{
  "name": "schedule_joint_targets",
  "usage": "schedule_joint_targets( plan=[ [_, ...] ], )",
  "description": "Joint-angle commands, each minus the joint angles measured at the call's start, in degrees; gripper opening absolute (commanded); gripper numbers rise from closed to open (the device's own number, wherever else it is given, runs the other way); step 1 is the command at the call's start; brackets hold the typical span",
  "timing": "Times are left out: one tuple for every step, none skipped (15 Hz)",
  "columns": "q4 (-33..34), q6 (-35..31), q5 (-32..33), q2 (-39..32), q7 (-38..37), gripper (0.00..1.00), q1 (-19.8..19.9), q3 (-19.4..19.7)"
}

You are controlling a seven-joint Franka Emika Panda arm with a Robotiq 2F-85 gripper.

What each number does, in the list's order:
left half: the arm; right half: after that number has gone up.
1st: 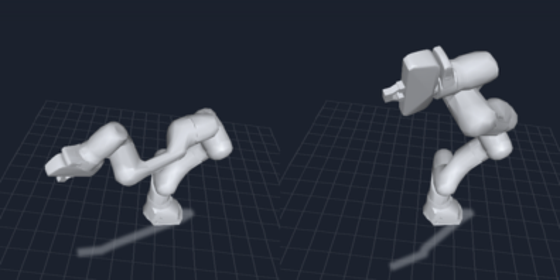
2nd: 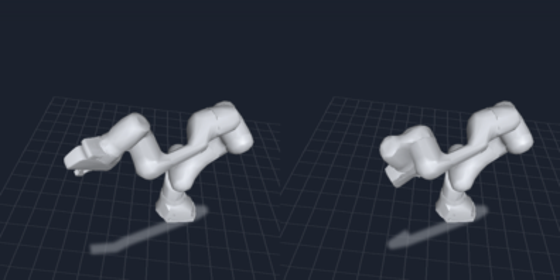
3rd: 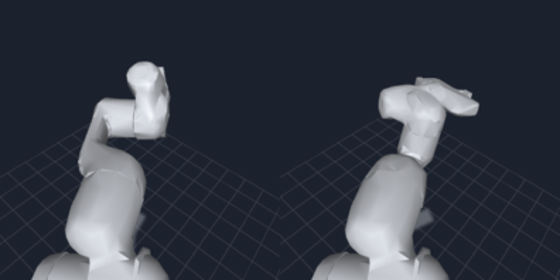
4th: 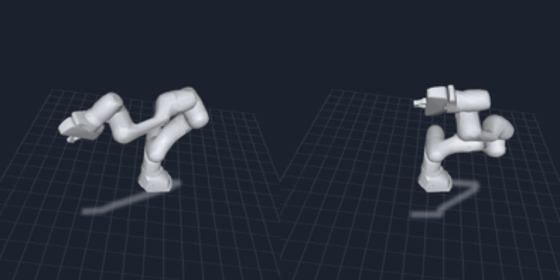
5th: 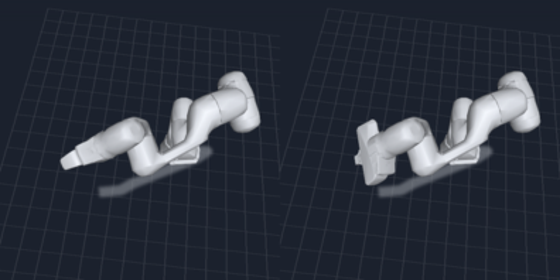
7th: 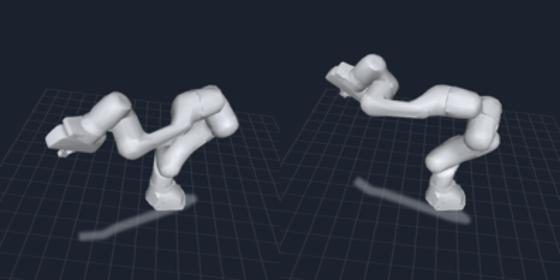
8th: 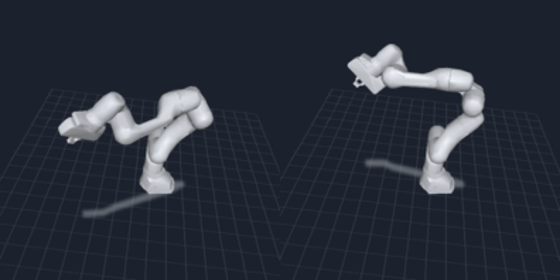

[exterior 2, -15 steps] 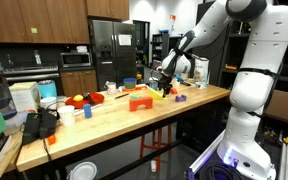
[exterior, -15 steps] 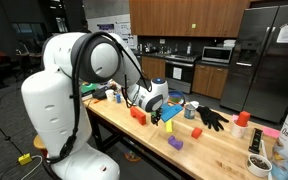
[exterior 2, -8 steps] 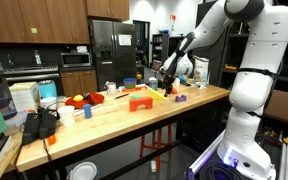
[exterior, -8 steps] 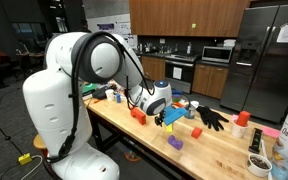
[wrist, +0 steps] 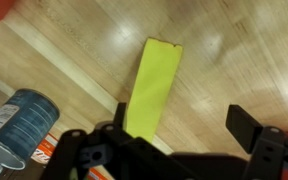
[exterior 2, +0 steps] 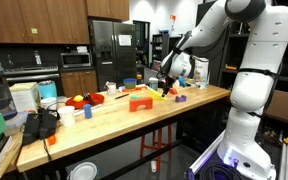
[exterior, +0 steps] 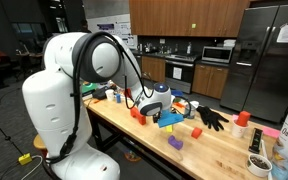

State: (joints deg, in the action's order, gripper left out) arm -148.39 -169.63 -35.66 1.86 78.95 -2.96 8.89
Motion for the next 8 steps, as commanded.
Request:
schedule_joint_targets(
  plan=[
    [0.90,-0.50,-6.67,-0.56,1.23,1.00,-1.13,-0.38],
    [0.95,-1.24,-6.77,-1.10,0.37,1.00,-1.15,-0.40],
    [1.06,-1.52,-7.57,-1.25,0.51,1.00,-1.30,-0.42],
    [1.15,-1.59,-8.22,-1.27,0.81,1.00,-1.36,-0.46],
    [1.24,-1.52,-8.74,-1.25,1.08,1.00,-1.42,-0.51],
    [1.27,-1.83,-8.61,-1.45,0.82,1.00,-1.40,-0.54],
    [1.39,-2.12,-8.73,-1.67,0.72,1.00,-1.39,-0.57],
    [1.49,-2.38,-9.04,-1.82,0.80,1.00,-1.43,-0.60]
  ],
)
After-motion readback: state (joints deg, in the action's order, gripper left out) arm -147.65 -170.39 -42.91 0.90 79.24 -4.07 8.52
